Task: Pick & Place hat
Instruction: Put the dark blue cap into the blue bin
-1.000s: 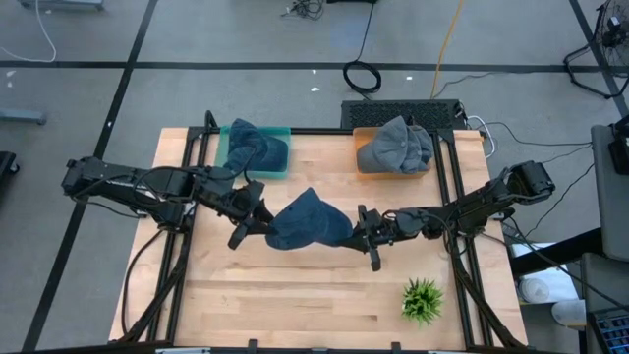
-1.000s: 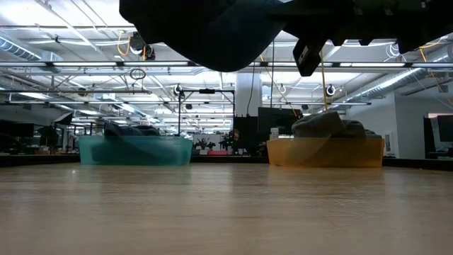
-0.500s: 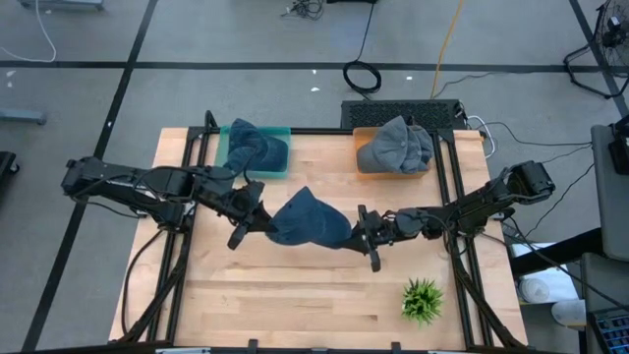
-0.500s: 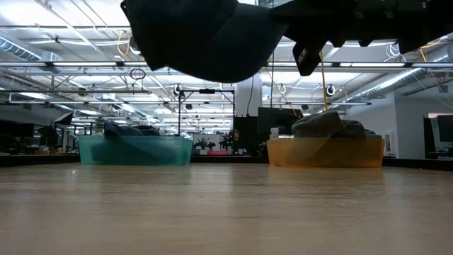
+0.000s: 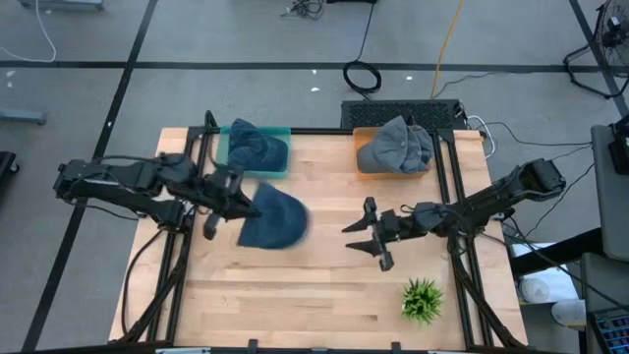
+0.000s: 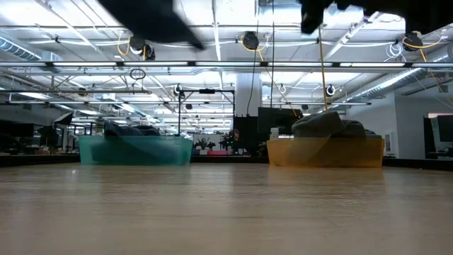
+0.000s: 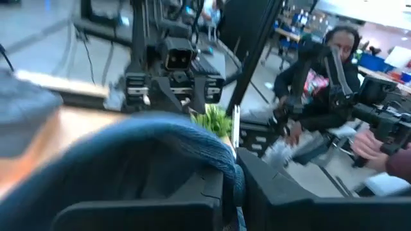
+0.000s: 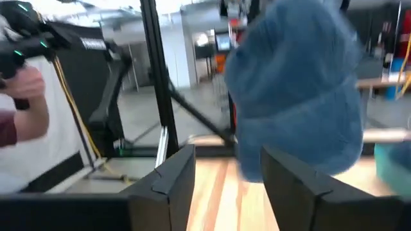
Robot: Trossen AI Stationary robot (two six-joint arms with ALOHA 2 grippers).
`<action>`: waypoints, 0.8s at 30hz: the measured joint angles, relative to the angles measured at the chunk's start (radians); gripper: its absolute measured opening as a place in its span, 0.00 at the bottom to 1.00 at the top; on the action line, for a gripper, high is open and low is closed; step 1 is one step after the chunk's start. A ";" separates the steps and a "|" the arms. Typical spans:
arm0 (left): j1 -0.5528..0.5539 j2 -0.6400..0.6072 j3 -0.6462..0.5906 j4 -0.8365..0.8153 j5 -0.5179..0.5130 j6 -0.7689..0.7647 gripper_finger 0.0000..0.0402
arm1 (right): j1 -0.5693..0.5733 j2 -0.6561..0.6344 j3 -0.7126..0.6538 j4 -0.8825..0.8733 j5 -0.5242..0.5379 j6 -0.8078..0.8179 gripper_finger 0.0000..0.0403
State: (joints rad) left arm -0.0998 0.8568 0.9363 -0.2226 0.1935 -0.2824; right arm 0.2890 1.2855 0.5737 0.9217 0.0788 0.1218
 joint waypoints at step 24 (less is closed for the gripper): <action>0.165 -0.097 0.000 -0.076 -0.140 0.157 0.05 | -0.027 -0.126 0.000 0.054 0.029 -0.240 0.38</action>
State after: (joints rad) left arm 0.0656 0.7597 0.9363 -0.2990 0.0532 -0.1255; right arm 0.2622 1.1591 0.5735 0.9752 0.1078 -0.1177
